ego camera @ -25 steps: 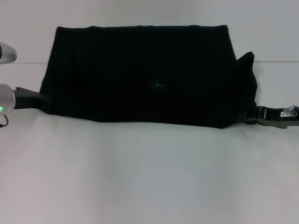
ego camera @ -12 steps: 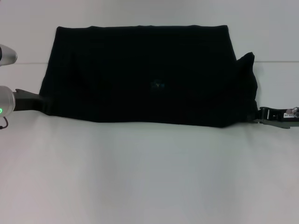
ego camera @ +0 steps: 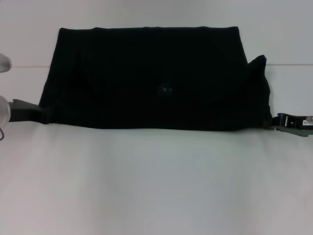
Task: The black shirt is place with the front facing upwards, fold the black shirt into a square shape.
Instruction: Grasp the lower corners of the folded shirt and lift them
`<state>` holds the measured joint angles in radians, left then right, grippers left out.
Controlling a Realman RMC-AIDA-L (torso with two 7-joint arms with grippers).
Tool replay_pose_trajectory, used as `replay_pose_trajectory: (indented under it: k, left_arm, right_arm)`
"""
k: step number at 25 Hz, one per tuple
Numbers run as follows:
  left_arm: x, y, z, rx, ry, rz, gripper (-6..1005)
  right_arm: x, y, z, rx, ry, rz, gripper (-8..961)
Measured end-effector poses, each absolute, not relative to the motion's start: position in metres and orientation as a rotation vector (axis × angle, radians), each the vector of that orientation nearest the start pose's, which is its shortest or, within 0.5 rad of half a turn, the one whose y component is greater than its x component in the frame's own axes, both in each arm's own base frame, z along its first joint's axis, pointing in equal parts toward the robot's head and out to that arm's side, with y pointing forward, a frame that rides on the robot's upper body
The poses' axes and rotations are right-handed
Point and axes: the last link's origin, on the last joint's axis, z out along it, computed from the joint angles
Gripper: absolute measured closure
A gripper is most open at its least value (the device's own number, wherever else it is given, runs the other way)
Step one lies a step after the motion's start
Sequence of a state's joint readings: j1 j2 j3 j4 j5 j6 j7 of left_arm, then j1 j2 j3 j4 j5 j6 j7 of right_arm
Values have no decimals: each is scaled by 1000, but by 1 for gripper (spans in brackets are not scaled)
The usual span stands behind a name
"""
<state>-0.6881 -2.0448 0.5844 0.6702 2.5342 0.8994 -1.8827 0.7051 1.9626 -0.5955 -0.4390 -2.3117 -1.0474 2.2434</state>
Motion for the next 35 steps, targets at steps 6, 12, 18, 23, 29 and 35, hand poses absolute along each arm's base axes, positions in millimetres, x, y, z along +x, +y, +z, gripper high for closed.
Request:
replay_pose_trajectory:
  k: [6, 12, 18, 23, 29, 35]
  left_arm:
    - [-329, 404, 50, -2162, -1043, -21, 1000]
    - [-330, 398, 49, -2190, -1064, -23, 999]
    - [-337, 382, 63, -2189, -1101, -30, 1000]
    - [-338, 371, 70, -2206, -1133, -87, 999]
    - [-341, 353, 72, -2259, -1199, -150, 1000]
    - [-346, 329, 81, -2310, -1250, -268, 999]
  right_arm:
    - [321, 389, 22, -2048, 1667, 449, 919]
    - [329, 381, 27, -2042, 1672, 468, 918]
    - [333, 370, 27, -2081, 1661, 485, 919]
    - [337, 361, 28, -2114, 1646, 507, 918]
    - [342, 348, 30, -2147, 1632, 518, 918]
    - [350, 328, 37, -2193, 1588, 572, 918]
